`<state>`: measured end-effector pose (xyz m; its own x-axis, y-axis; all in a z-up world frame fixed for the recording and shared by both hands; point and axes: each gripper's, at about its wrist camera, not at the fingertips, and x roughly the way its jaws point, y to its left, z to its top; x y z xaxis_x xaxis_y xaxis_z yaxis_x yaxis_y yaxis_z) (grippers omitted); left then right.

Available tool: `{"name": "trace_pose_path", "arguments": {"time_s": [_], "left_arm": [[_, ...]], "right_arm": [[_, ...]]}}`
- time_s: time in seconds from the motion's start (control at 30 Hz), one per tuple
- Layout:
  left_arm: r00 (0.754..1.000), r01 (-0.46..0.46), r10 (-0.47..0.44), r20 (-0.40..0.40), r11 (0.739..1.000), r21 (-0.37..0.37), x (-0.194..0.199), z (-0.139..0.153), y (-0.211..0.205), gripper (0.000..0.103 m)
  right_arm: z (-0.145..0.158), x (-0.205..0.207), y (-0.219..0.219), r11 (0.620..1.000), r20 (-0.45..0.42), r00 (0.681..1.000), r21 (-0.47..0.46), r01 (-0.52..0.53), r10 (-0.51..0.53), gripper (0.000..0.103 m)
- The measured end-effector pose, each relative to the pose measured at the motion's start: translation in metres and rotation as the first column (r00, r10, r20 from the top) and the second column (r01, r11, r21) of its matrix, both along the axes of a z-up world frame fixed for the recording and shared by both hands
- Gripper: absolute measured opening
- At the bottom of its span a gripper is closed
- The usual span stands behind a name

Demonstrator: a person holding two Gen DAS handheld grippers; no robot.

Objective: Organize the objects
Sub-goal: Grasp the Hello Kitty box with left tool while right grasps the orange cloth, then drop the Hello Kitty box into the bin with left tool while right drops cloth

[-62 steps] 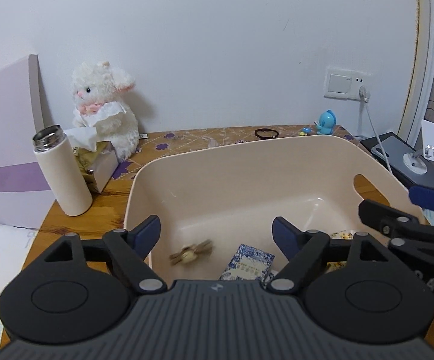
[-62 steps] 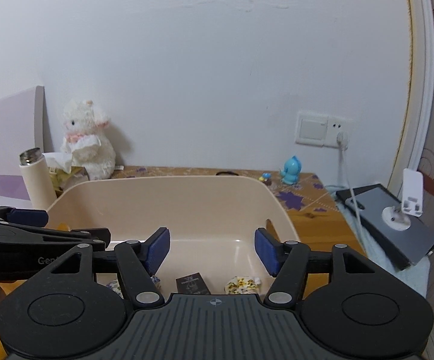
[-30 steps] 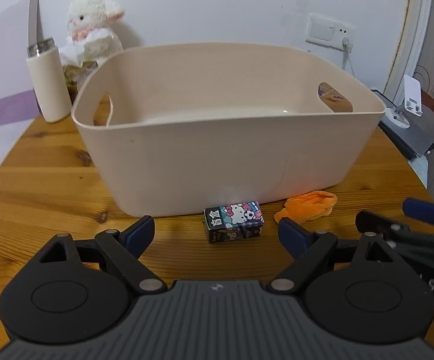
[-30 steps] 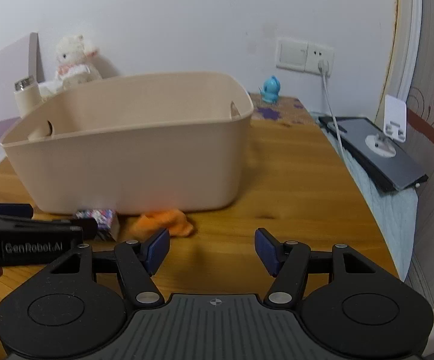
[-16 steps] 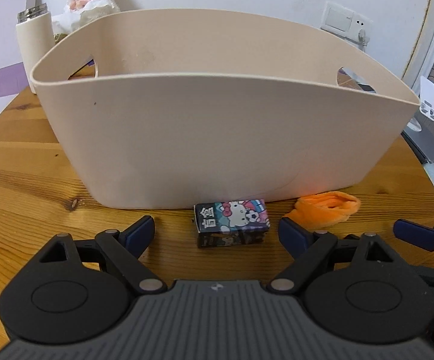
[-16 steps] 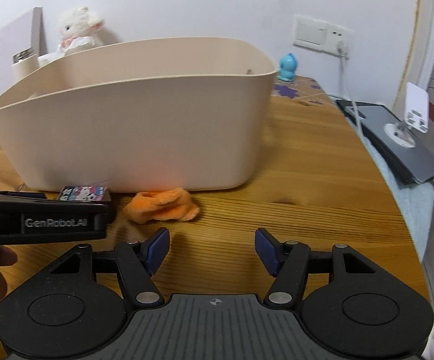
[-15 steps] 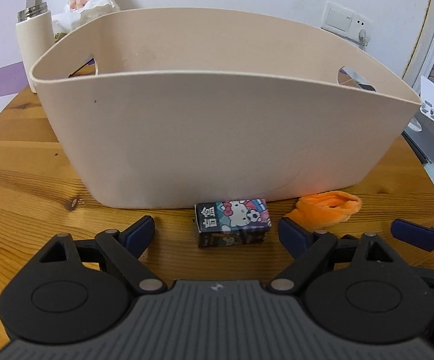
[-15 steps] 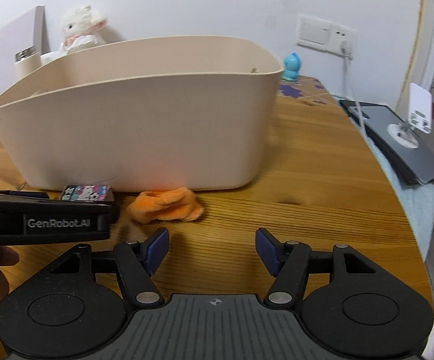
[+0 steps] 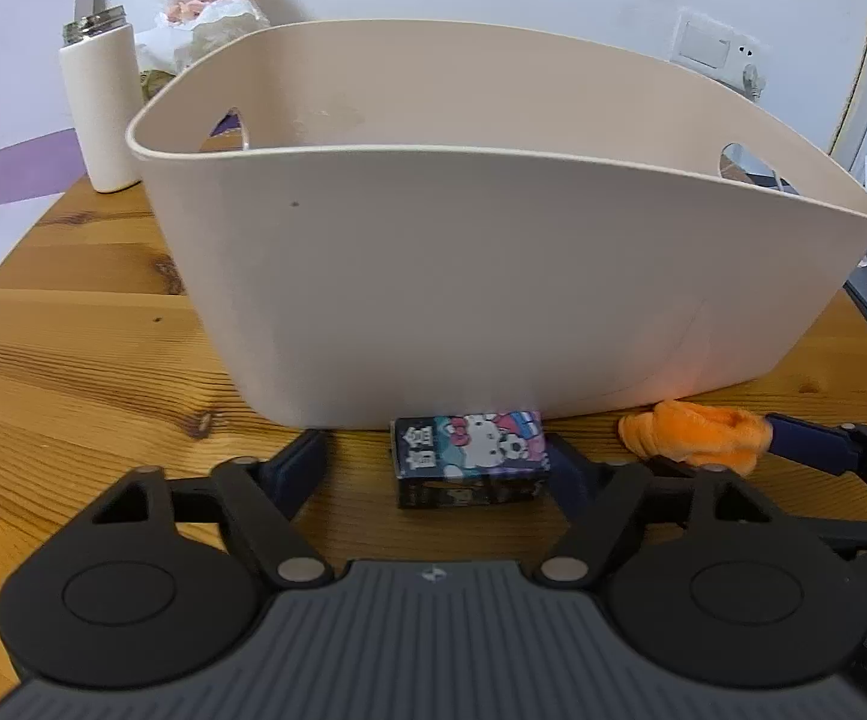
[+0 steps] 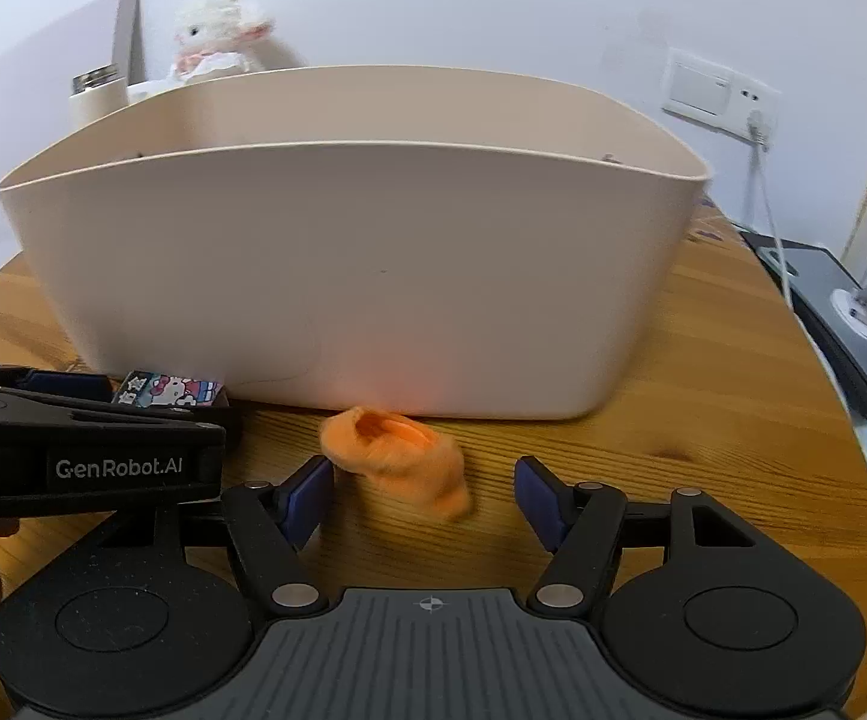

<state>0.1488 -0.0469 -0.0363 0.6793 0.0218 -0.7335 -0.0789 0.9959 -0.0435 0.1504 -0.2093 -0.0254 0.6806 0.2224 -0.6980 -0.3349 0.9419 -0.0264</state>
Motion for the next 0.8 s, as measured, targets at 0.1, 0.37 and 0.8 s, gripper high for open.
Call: {"name": "trace_pose_path", "arguments": {"time_s": [0.1,0.37,0.8], "left_arm": [[1.000,-0.006,0.006,-0.005,1.000,0.008,-0.002,0.002,0.004,0.065],[1.000,-0.006,0.007,-0.007,1.000,0.022,-0.008,0.003,0.015,0.052],[0.998,0.032,-0.032,0.053,0.999,-0.001,-0.041,0.035,0.023,0.052]], "right_arm": [[-0.002,0.000,0.006,1.000,0.011,1.000,0.003,-0.017,0.017,0.064],[0.001,-0.009,0.013,1.000,0.006,1.000,0.008,-0.023,0.023,0.015],[0.046,-0.051,0.007,1.000,0.118,0.993,0.018,0.023,-0.025,0.015]]}}
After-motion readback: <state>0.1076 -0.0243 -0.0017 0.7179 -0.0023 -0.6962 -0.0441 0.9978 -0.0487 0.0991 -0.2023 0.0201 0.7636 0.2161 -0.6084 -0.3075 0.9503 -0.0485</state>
